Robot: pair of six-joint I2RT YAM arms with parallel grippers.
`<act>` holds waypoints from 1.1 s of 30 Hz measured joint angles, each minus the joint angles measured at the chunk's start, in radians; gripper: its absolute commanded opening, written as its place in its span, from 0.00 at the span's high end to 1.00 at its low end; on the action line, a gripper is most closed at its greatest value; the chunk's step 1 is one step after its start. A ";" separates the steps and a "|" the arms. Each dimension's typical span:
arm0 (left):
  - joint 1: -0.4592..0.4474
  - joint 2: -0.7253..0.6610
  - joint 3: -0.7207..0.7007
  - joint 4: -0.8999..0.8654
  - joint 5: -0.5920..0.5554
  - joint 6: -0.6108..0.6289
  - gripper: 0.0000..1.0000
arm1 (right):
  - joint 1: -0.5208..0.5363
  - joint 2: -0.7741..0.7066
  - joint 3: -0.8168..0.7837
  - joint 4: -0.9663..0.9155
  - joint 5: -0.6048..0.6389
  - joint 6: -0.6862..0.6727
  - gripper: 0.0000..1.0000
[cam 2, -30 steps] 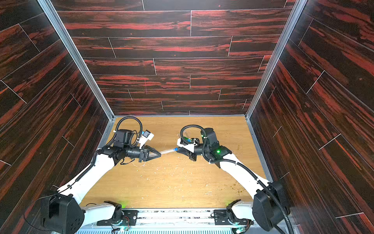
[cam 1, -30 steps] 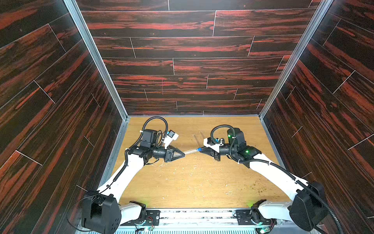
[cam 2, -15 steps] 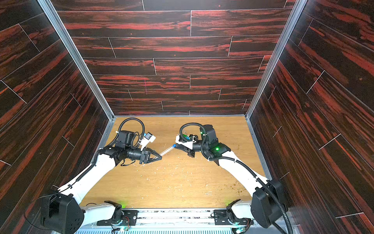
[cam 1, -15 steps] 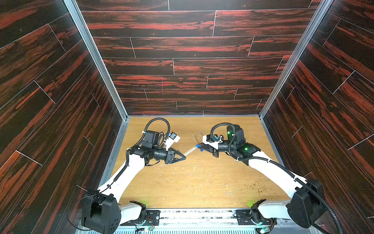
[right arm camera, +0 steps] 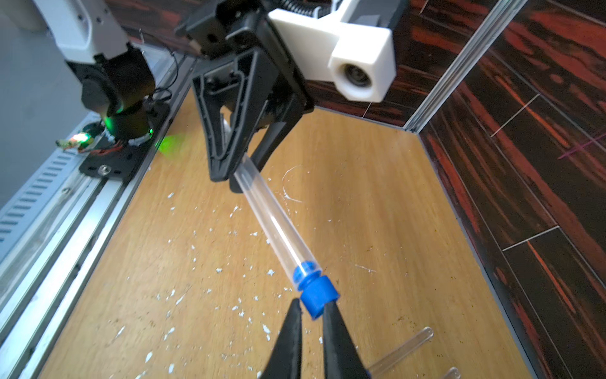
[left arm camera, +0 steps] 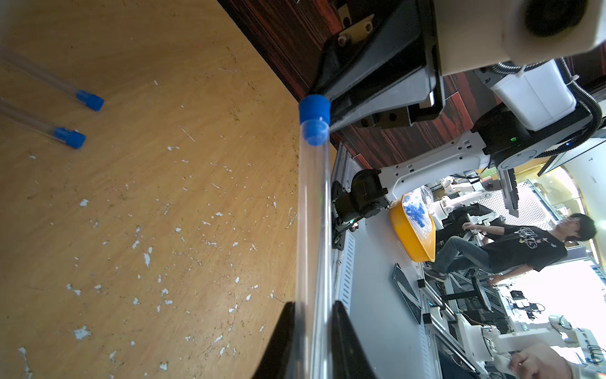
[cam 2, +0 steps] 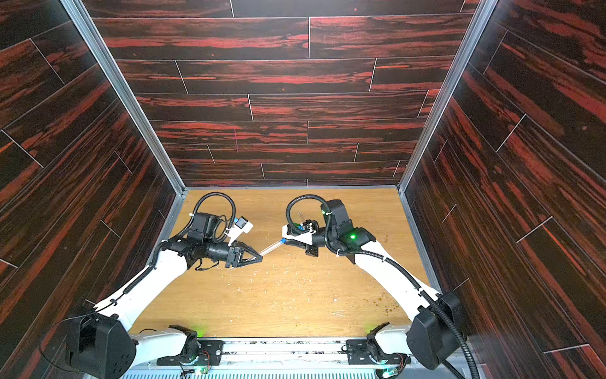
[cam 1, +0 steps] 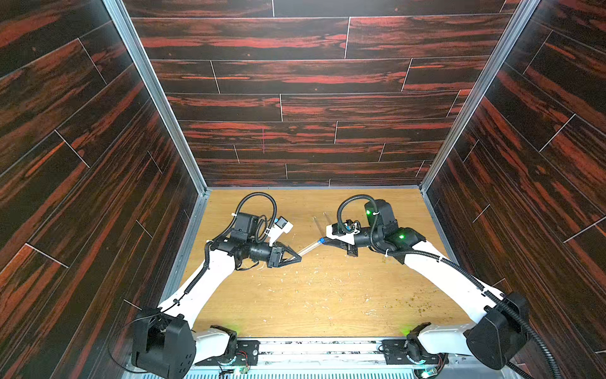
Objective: Insert stoppers into test tubes
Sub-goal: Insert the stopper into the test tube.
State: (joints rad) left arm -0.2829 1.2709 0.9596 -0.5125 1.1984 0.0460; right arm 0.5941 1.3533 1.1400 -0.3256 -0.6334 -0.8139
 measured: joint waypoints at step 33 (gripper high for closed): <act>0.002 0.000 0.000 -0.042 0.006 0.013 0.97 | 0.018 0.045 0.088 -0.132 0.018 -0.108 0.84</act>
State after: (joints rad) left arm -0.2810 1.2709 0.9596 -0.5549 1.2045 0.0586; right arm 0.6125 1.3979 1.2278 -0.4576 -0.6159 -0.9215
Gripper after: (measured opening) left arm 0.180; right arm 0.156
